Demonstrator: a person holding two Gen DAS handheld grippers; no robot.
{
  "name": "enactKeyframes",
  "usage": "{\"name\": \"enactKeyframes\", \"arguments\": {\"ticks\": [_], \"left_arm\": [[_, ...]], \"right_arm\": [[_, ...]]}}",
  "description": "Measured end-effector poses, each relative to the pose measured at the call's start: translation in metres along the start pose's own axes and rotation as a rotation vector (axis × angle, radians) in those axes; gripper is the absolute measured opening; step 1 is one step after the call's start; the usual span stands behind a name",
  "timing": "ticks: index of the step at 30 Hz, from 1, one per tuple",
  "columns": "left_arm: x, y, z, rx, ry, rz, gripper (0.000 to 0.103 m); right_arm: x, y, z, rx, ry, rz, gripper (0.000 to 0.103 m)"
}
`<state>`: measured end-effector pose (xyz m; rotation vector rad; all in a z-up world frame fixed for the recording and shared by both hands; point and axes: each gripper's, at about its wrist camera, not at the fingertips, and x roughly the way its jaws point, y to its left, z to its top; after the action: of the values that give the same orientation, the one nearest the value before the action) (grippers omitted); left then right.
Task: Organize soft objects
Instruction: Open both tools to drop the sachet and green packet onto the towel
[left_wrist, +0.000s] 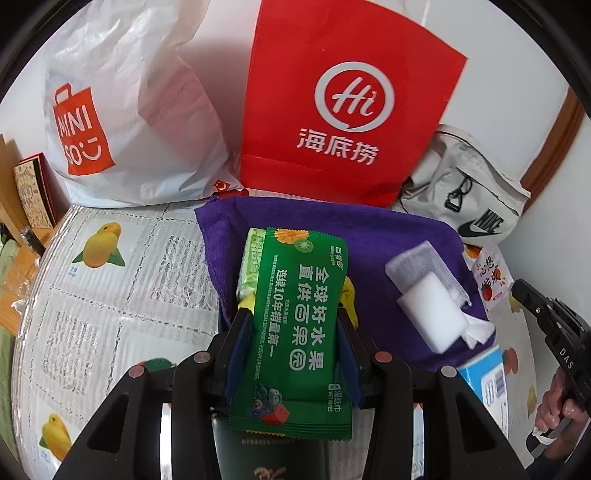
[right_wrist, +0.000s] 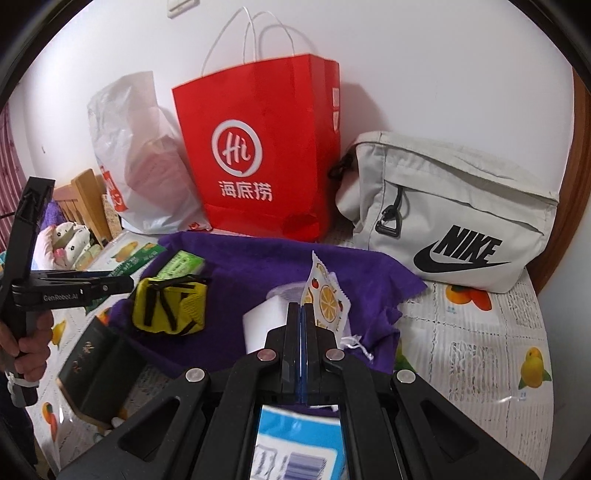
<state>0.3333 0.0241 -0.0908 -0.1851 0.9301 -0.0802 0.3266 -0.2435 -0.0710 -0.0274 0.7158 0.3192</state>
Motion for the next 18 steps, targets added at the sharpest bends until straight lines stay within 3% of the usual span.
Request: {"name": "enactKeyframes", "arguments": {"ticks": [9, 18], "left_arm": [[0.034, 0.006, 0.008, -0.025, 0.055, -0.012, 0.042], [0.041, 0.002, 0.008, 0.004, 0.063, -0.007, 0.042]], "right_arm": [[0.034, -0.008, 0.0, 0.012, 0.053, -0.006, 0.0], [0.056, -0.003, -0.005, 0.014, 0.11, 0.007, 0.001]]}}
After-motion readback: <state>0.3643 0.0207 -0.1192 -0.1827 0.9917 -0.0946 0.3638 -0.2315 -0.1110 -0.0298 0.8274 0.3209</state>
